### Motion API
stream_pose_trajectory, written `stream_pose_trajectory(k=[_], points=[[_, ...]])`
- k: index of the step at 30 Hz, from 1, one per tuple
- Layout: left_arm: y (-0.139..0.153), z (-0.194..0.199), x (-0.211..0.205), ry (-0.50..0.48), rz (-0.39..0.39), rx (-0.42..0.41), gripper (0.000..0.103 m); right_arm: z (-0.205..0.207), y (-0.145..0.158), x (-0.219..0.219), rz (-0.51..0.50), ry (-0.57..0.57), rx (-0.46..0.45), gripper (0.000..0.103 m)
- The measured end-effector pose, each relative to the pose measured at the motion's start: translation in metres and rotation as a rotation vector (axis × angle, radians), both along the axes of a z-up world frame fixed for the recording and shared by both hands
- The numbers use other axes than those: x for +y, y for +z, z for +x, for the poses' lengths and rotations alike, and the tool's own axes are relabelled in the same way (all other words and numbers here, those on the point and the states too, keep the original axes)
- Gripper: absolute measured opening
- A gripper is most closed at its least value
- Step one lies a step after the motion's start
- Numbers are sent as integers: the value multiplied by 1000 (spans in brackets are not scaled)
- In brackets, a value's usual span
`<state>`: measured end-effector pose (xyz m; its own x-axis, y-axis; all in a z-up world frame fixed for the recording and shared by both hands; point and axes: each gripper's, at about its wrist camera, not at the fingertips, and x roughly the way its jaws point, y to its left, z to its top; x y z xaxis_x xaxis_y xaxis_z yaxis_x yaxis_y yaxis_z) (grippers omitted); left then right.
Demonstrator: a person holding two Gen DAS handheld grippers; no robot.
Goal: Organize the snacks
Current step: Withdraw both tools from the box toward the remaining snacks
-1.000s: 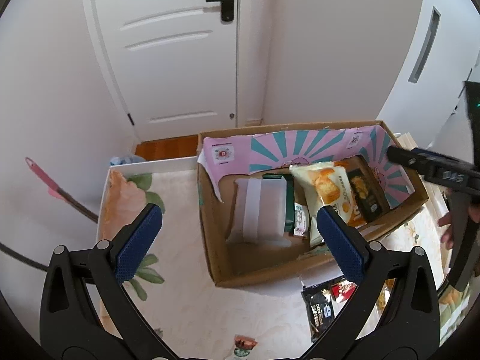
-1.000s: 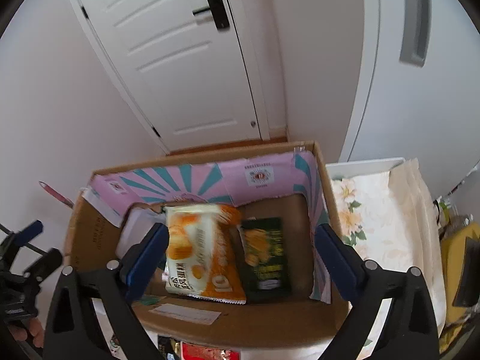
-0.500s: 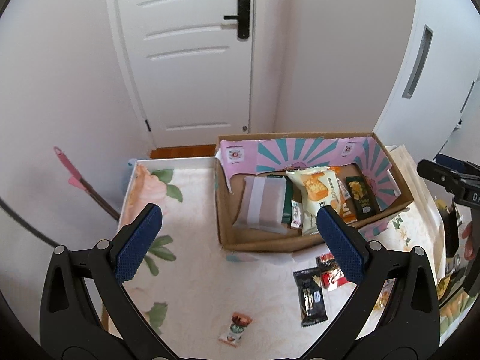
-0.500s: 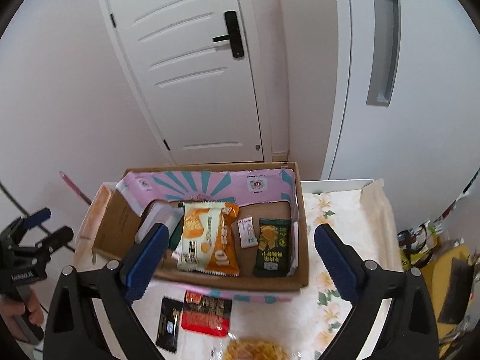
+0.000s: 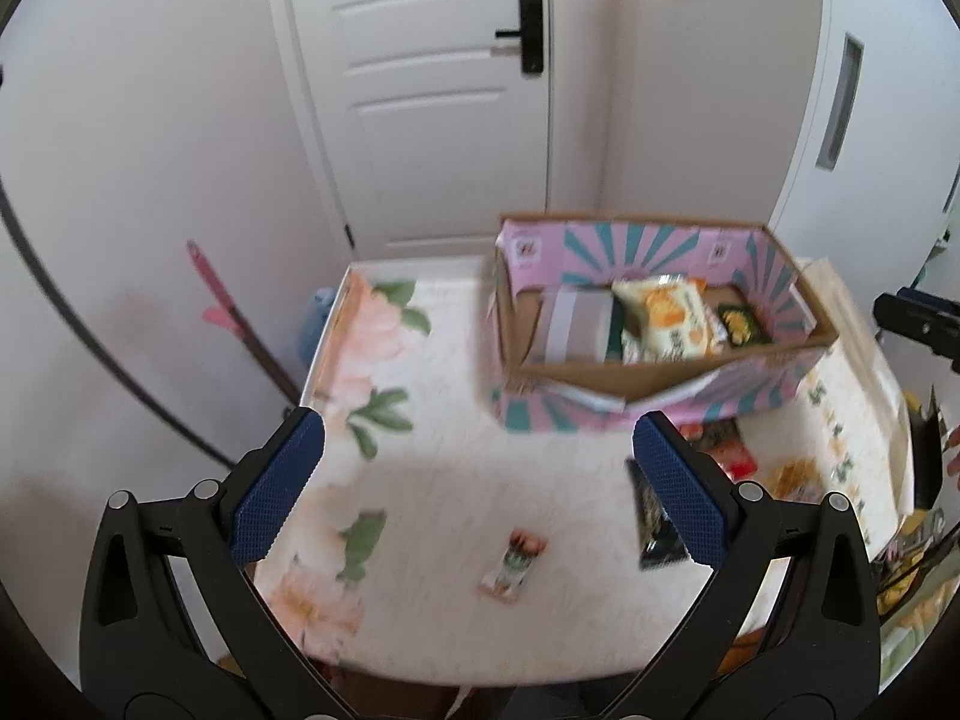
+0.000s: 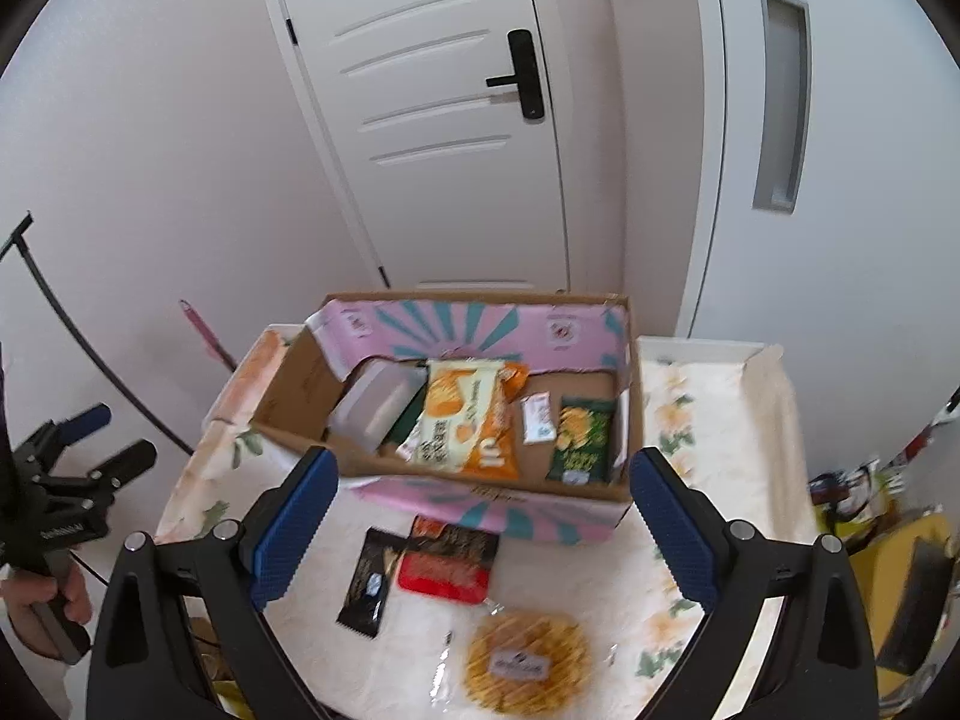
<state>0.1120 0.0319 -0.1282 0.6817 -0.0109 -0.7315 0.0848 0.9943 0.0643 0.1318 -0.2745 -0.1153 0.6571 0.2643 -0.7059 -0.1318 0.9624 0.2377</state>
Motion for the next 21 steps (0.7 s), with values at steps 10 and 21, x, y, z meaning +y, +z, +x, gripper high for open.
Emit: stream_pose_trajectory(k=[10,21], points=[[-47,-14,17,-65,-14,106,103,-24,-29,7,-54,-24,56,102],[-124,-2,21,-270,-37,233,97,-38,-61,44,-132,-168,80,102]])
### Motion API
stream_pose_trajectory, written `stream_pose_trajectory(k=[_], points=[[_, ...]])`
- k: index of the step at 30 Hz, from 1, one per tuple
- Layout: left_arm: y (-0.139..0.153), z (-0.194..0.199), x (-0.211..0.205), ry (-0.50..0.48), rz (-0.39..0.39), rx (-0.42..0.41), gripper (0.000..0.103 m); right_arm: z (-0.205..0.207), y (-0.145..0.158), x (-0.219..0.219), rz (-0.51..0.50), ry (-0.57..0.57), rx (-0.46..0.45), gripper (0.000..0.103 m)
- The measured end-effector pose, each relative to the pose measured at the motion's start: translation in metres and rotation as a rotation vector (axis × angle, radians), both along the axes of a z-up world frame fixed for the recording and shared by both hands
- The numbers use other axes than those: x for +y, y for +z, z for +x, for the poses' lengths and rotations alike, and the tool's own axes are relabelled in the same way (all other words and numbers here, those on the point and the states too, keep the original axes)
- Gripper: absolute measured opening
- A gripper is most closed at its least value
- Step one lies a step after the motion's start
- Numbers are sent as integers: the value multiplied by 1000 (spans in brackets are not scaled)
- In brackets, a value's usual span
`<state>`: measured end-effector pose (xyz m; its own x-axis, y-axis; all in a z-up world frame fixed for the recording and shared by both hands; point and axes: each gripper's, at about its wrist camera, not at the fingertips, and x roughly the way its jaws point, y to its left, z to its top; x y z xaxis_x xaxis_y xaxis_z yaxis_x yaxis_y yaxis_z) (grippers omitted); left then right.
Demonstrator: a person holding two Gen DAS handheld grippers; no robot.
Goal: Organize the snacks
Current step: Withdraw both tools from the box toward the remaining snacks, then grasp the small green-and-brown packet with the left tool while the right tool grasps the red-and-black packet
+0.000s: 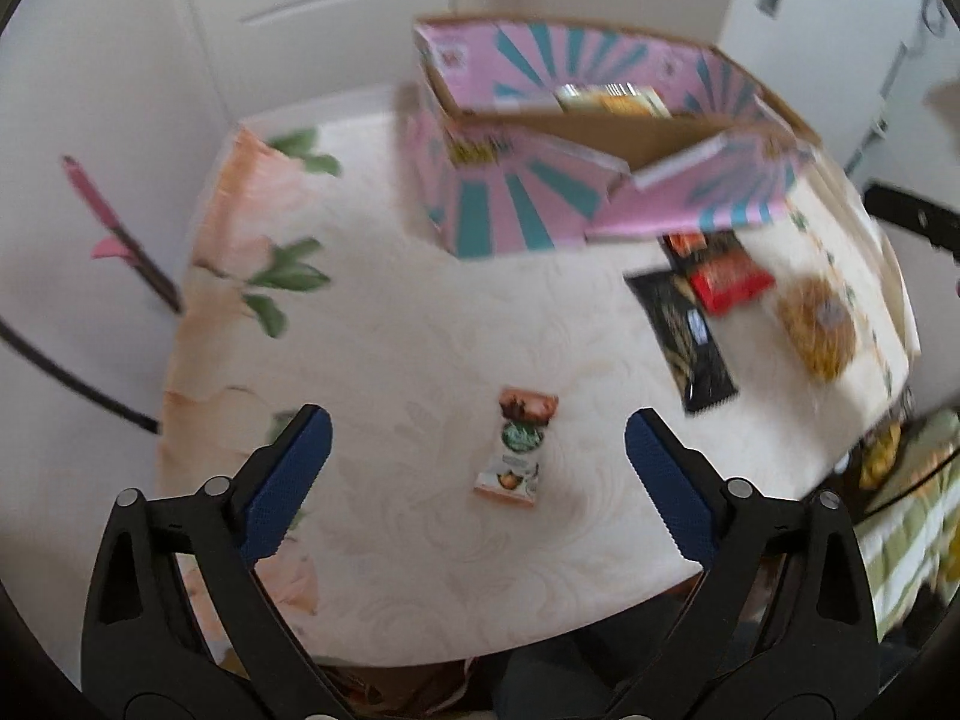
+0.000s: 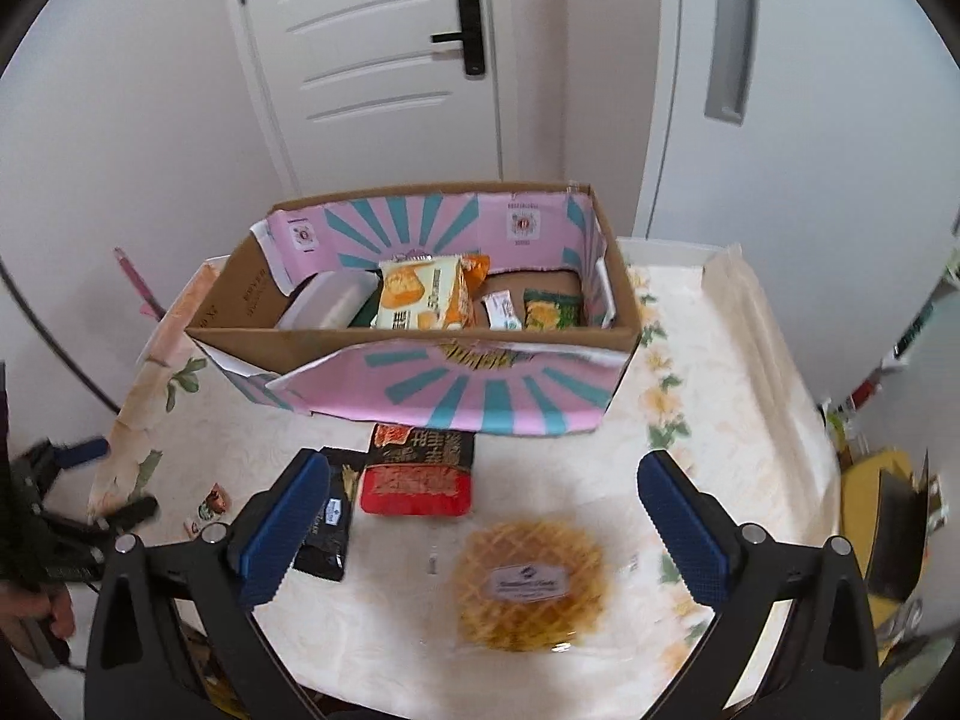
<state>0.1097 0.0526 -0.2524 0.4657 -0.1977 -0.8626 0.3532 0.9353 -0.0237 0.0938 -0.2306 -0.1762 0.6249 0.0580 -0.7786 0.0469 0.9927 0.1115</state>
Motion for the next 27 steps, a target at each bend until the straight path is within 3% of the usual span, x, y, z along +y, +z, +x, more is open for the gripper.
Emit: stream_pose_trajectory(k=[4,12,16,20,27], points=[[-20,1,-2,-51,-1,24,85,-1,-16,17,10,-47,14,102],[-42,4,-11,-165,15,30,76,-5,-43,34,41,-99,48,102],[-48,7,-12,-195,5,52,53,-4,-52,39,42,-121,67,102],[-47,6,-12,-224,10,40,36,-5,-52,41,41,-137,66,102],[-45,15,-2,-215,-1,64,20,-4,-56,44,35,-157,76,102]])
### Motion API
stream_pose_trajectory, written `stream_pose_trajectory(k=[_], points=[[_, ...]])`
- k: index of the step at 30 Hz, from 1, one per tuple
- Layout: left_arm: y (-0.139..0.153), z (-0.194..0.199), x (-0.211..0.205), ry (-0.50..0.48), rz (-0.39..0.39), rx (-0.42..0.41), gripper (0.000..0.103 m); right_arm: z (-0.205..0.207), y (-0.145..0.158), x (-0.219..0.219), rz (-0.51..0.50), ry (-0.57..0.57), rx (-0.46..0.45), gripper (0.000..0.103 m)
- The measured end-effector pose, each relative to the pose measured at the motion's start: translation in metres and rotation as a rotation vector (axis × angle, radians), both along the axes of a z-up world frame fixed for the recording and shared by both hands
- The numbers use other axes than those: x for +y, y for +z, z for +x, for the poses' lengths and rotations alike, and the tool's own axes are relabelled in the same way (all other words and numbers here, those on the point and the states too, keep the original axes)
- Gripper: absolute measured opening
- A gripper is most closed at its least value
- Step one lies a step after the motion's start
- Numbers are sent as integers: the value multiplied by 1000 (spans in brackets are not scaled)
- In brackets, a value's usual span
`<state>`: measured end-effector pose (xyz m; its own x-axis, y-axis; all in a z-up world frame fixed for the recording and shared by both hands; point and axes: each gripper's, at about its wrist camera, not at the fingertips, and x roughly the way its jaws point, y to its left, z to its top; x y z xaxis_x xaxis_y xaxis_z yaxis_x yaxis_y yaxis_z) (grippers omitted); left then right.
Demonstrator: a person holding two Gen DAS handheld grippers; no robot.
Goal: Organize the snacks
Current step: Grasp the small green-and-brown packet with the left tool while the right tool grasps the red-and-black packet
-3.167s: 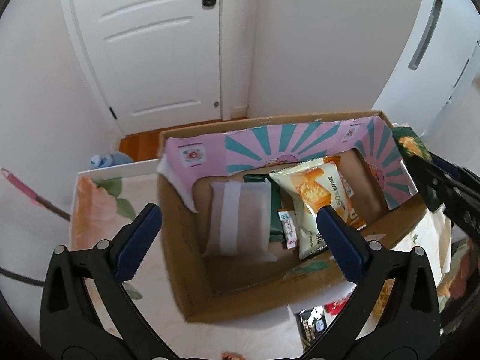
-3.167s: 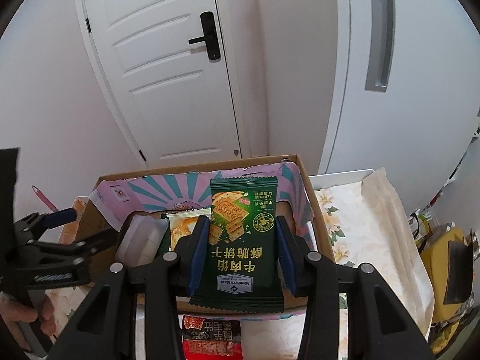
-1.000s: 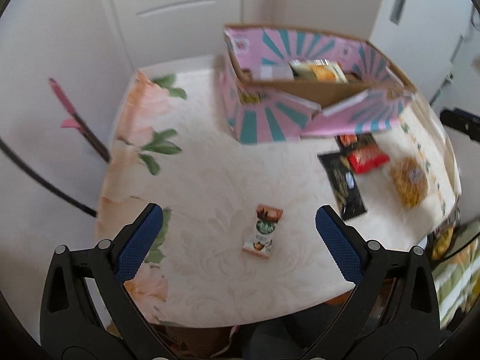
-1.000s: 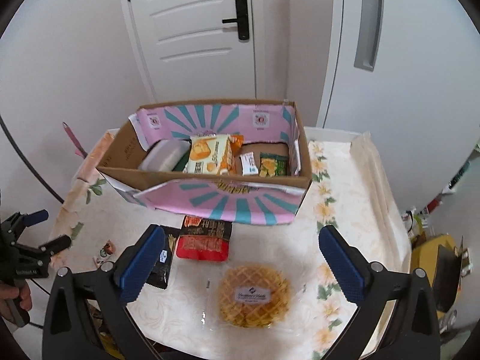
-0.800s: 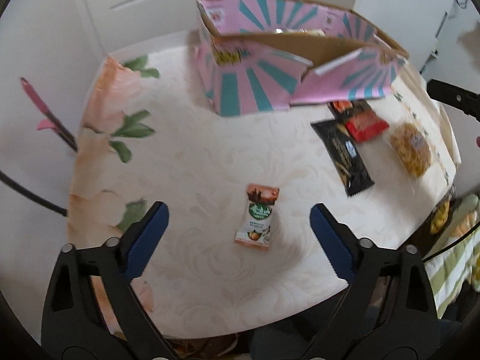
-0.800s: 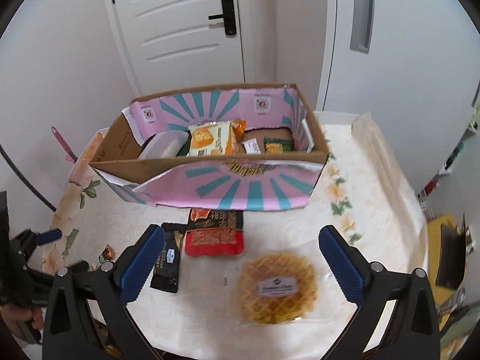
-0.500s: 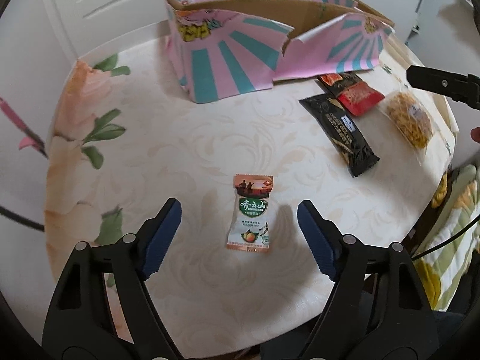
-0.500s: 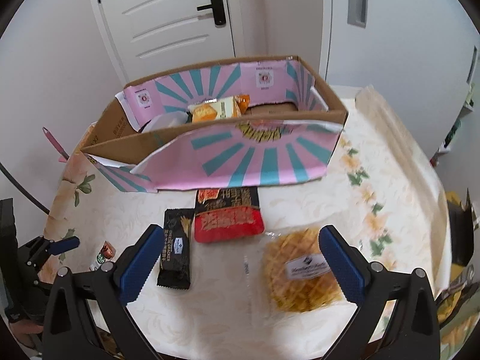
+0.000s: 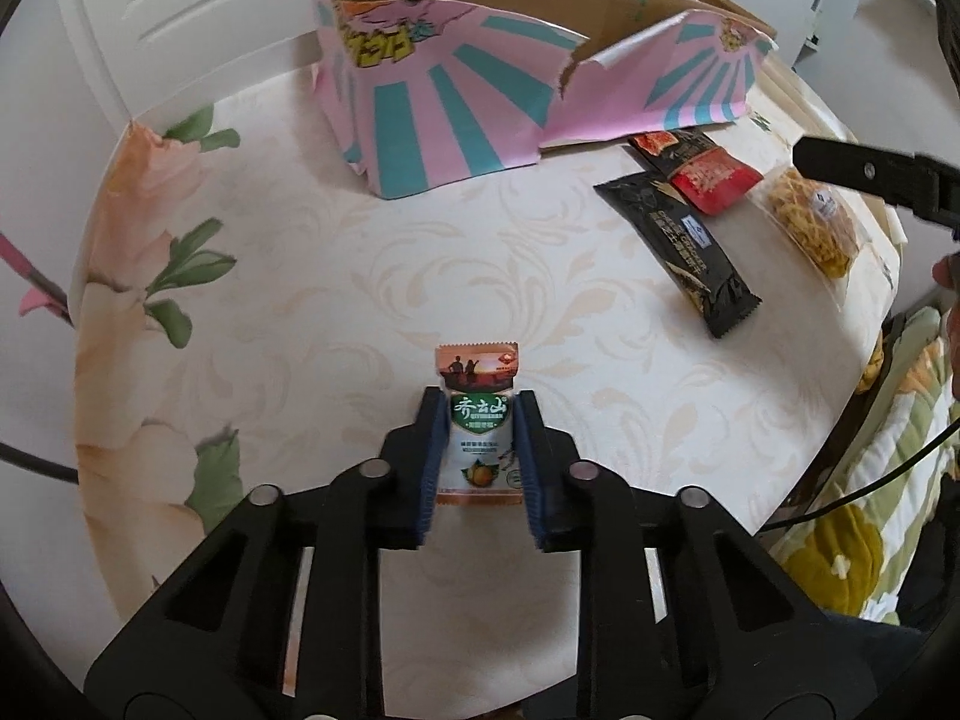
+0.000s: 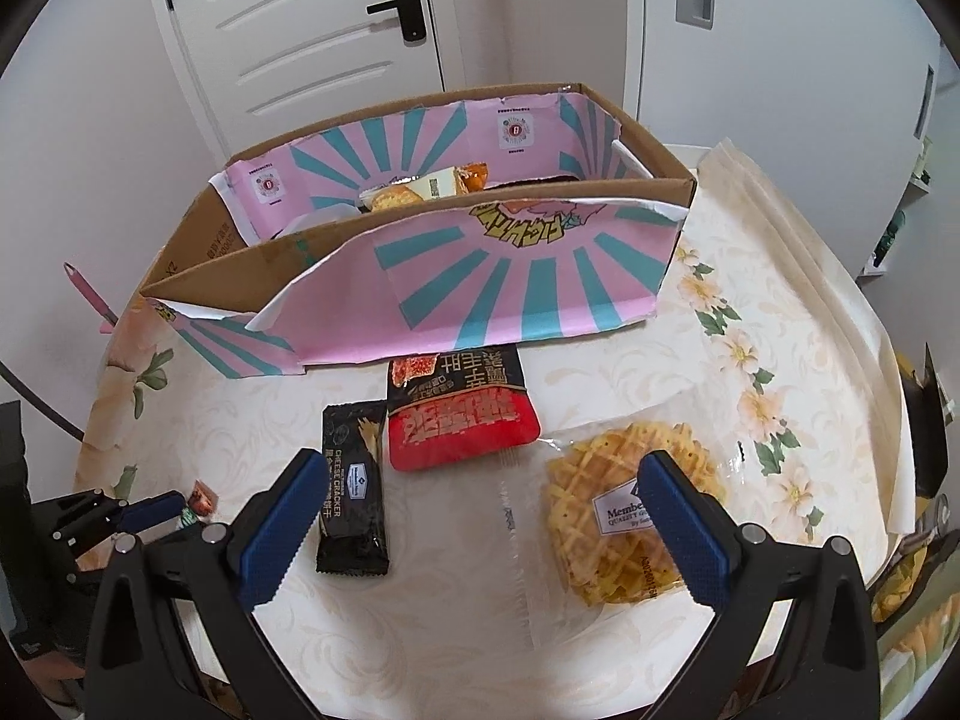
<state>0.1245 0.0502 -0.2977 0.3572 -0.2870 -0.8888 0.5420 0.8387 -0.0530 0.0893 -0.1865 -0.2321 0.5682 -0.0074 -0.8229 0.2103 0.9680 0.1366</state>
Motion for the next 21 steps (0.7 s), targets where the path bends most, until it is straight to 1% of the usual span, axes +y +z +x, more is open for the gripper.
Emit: stream_pose_trajectory(k=[2,7,13,17,21], points=[[0,2,2,3,-16,13,20,1,-1,2,0,-1,5,102],[5,3,5,11,-34,15,20,9,-3,5,-10,11,19,102],[13,8,11,39,-61,9,20,41,-12,2,-12,42,69,102],[19,11,13,61,-74,0,20,65,-28,0,-14,68,122,102],[26,13,15,76,-88,-15,20,81,-45,-4,2,66,164,102]])
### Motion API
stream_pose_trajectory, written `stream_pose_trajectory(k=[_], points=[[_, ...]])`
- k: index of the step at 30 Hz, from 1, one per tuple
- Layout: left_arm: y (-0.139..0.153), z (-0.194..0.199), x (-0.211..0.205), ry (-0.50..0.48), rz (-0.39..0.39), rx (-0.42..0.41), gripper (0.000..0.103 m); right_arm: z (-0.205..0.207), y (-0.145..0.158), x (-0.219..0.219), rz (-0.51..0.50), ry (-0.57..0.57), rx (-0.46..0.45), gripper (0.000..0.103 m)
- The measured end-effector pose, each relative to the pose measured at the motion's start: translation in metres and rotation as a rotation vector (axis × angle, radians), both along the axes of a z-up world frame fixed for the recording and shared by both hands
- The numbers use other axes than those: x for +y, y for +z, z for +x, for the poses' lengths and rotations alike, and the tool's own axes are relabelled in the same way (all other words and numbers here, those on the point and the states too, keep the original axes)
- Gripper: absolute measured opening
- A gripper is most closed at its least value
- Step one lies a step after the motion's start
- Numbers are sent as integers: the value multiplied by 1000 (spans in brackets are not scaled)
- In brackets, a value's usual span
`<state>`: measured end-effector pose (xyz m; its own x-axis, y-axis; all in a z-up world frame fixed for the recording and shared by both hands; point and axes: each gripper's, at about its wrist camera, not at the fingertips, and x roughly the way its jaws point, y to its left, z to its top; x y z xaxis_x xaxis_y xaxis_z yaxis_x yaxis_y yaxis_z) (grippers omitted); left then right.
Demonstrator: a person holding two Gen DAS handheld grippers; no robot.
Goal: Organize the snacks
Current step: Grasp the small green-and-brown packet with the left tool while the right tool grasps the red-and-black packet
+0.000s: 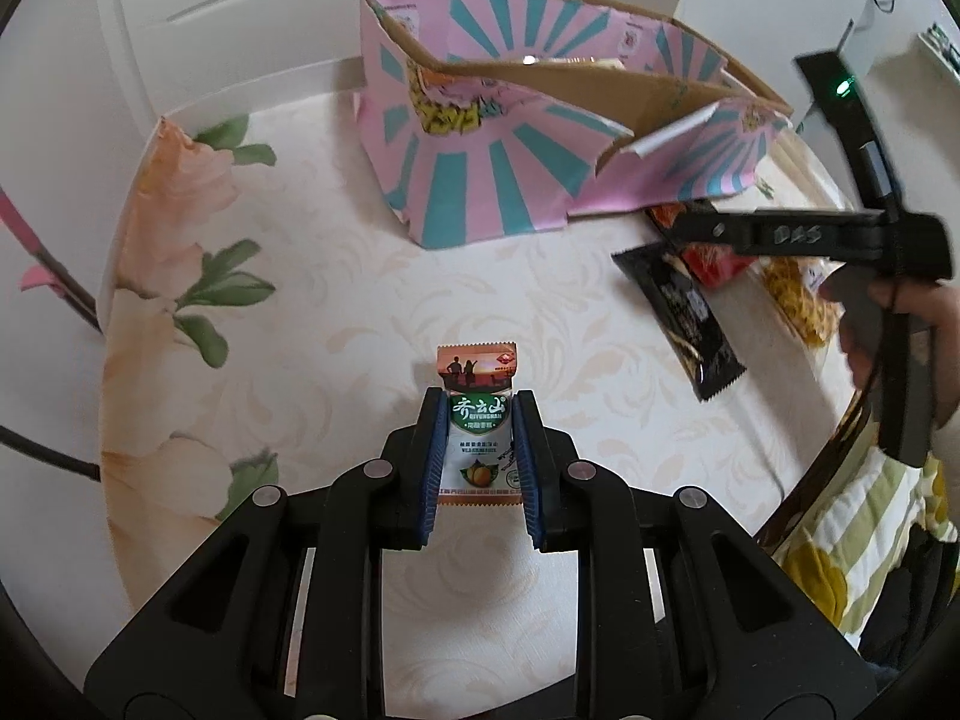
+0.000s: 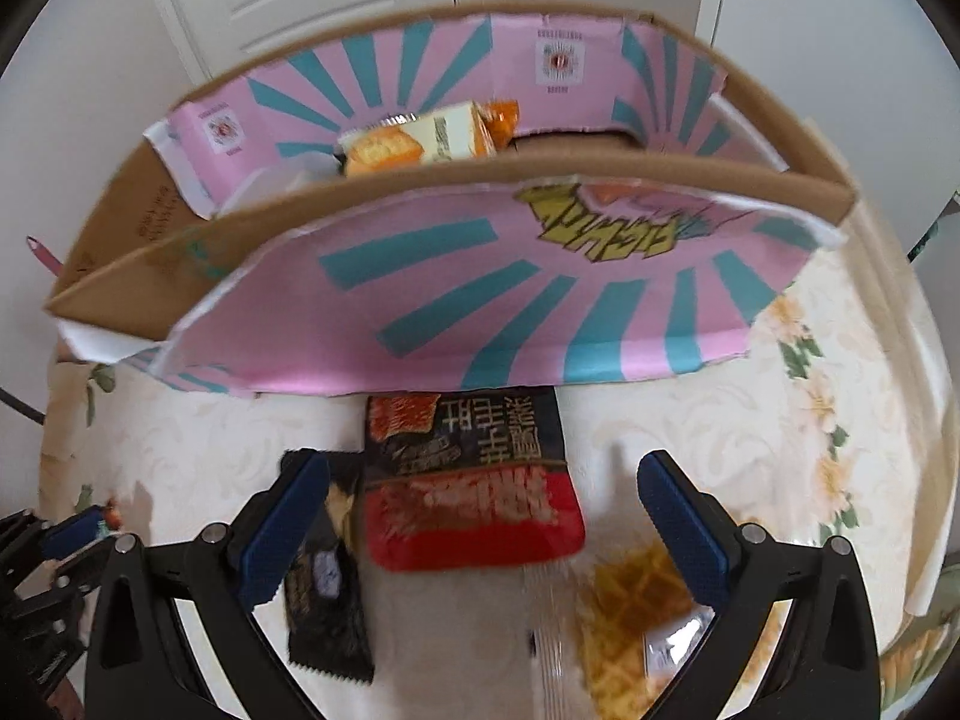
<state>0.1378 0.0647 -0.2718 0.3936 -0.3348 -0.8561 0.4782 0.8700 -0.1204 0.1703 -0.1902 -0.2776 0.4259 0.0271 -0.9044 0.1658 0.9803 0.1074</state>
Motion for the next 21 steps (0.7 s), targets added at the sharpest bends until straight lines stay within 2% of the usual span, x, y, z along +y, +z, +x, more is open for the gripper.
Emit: stream_pose_trajectory(k=[6,11,13,14,15,21], points=[[8,5,-2,5,-16,-16,20,12,-21,1,-14,18,45,102],[12,6,-7,9,-31,-23,20,16,-23,10,-56,41,22,102],[14,7,-9,10,-36,-26,20,16,-23,15,-61,44,8,97],[14,7,-10,10,-39,-27,20,14,-22,17,-64,49,-1,87],[15,7,-11,10,-41,-28,19,12,-20,19,-68,57,-14,73],[19,7,-13,13,-50,-35,20,8,-18,22,-70,73,-29,73]])
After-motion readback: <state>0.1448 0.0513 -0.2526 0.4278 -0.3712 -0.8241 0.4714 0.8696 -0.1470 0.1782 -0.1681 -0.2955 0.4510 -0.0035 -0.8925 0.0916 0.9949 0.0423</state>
